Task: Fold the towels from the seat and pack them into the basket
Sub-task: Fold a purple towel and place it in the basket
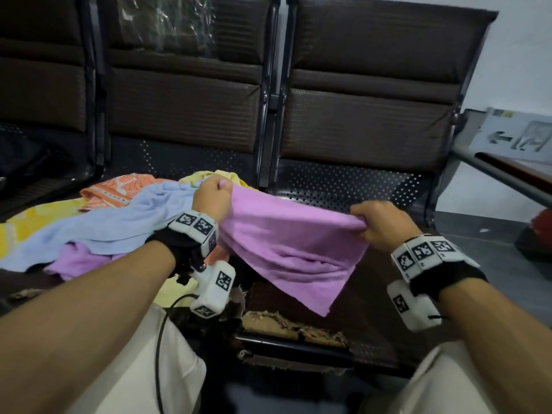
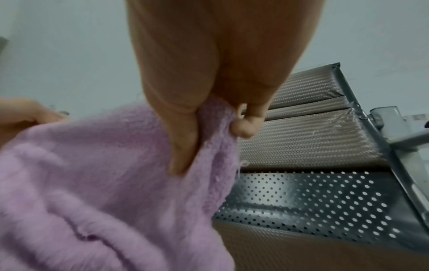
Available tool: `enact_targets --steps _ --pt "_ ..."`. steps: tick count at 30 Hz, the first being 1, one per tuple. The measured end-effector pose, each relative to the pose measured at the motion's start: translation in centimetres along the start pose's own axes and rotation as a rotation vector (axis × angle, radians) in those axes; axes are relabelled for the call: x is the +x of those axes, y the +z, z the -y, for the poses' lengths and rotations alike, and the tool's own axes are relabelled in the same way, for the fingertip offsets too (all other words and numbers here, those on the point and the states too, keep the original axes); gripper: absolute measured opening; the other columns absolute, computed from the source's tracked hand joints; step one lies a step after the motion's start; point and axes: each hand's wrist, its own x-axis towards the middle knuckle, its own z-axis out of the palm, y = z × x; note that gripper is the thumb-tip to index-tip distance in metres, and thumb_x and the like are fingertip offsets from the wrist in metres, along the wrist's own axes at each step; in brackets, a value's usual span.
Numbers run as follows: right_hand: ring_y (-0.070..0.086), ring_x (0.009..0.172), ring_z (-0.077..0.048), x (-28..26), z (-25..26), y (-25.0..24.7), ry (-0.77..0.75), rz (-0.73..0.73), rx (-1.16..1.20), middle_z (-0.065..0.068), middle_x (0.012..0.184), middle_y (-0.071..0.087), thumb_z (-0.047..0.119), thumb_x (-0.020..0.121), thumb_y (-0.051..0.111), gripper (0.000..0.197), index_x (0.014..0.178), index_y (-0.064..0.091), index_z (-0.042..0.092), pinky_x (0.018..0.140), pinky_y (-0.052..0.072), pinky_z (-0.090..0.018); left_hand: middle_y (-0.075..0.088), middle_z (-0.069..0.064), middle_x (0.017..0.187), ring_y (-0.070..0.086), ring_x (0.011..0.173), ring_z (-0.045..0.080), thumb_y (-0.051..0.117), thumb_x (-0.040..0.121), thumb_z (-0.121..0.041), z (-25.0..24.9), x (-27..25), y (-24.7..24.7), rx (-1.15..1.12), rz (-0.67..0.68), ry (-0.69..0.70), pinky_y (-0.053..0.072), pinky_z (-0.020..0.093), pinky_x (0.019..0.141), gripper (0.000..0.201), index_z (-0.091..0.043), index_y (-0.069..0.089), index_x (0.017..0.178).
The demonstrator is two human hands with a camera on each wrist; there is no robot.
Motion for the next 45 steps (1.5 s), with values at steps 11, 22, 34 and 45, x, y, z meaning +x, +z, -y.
enact_targets --steps 11,22,34,45 --pt "0.062 0.052 -0.005 -2.5 -2.2 -0.5 0.179 0.290 0.123 0.006 0.058 0.065 0.063 0.084 0.053 0.044 0.071 0.067 0.023 0.057 0.046 -0.024 0.056 0.009 0.087 0.048 0.083 0.020 0.041 0.094 -0.014 1.2 0.9 -0.6 0.014 -0.078 0.020 0.031 0.023 0.070 0.018 -0.009 0.058 0.091" --pt "0.058 0.072 -0.013 -1.6 -1.2 -1.9 0.054 -0.248 0.788 -0.008 0.090 0.066 0.018 0.086 0.067 0.015 0.071 0.066 0.018 0.070 0.047 -0.031 0.063 0.018 0.109 0.056 0.103 0.034 0.041 0.095 -0.018 1.4 1.3 -0.9 -0.026 -0.170 -0.049 0.042 0.034 0.084 0.026 -0.004 0.060 0.106" --pt "0.058 0.051 -0.012 -1.3 -0.4 -1.7 -0.072 -0.032 1.234 -0.004 0.060 0.065 0.001 0.076 0.069 0.033 0.052 0.056 0.019 0.045 0.040 -0.016 0.059 0.022 0.120 0.054 0.110 0.039 0.038 0.097 -0.019 1.9 2.0 -0.8 0.043 -0.188 -0.170 0.042 0.040 0.092 0.033 -0.003 0.057 0.118" --pt "0.059 0.073 -0.012 -2.1 -2.1 -1.7 0.095 0.179 0.121 0.013 0.071 0.060 0.042 0.072 0.077 0.021 0.081 0.064 0.029 0.072 0.053 -0.034 0.063 0.019 0.111 0.056 0.104 0.035 0.042 0.095 -0.019 2.2 1.9 -1.2 0.029 -0.187 -0.106 0.043 0.036 0.086 0.028 -0.003 0.062 0.107"
